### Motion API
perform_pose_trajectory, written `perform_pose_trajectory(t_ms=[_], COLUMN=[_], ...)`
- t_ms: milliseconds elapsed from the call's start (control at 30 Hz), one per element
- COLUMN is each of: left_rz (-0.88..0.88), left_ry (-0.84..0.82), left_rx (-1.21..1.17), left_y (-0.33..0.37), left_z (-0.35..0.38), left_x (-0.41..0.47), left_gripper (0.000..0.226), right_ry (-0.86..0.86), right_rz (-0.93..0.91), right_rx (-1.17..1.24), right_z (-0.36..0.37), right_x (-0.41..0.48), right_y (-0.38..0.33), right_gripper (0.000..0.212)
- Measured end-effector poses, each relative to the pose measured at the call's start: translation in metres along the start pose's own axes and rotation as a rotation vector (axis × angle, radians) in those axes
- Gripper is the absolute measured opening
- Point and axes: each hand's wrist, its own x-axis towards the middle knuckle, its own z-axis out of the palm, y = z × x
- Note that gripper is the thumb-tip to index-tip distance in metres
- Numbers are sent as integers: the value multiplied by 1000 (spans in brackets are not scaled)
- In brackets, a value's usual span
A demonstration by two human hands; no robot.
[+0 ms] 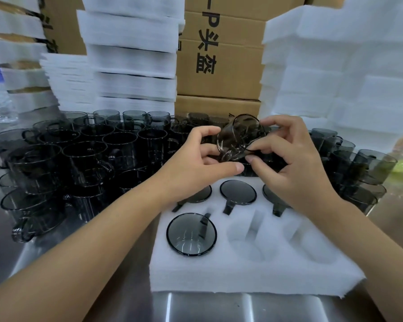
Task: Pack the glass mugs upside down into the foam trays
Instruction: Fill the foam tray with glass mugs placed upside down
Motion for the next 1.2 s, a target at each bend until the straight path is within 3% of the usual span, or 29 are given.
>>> perform_pose_trajectory(t_ms=[267,433,500,700,867,967,1100,1200], left_rz=[32,62,87,82,79,86,91,98], left_ry=[-65,-92,-109,-91,-50,-66,-48,-49], left_rx=[-15,-34,-36,-54,-105,-143,-178,-122], left_y=[2,2,2,-4,-4,2,9,8], left_z=[-2,-2,-2,-4,-4,-2,-2,-2], left_x=[-2,-3,-3,-1,-1,-4,-6,-7], left_gripper=[55,65,69,65,63,50,34,33], right_ry=[-19,-27,-33,-93,-308,-204,-152,-160], right_rz=[-17,7,40,11,54,41,244,294], right_rx=[38,160,219,185,205,204,494,681], right_z=[-3,-4,-3,-3,-8,-7,-5,-4], right_x=[-3,-4,-5,-5,-6,-4,-5,-6], right_y=[-2,-2,-2,-2,-5,-5,-6,-5], right_gripper=[18,54,59,44,58,49,51,53])
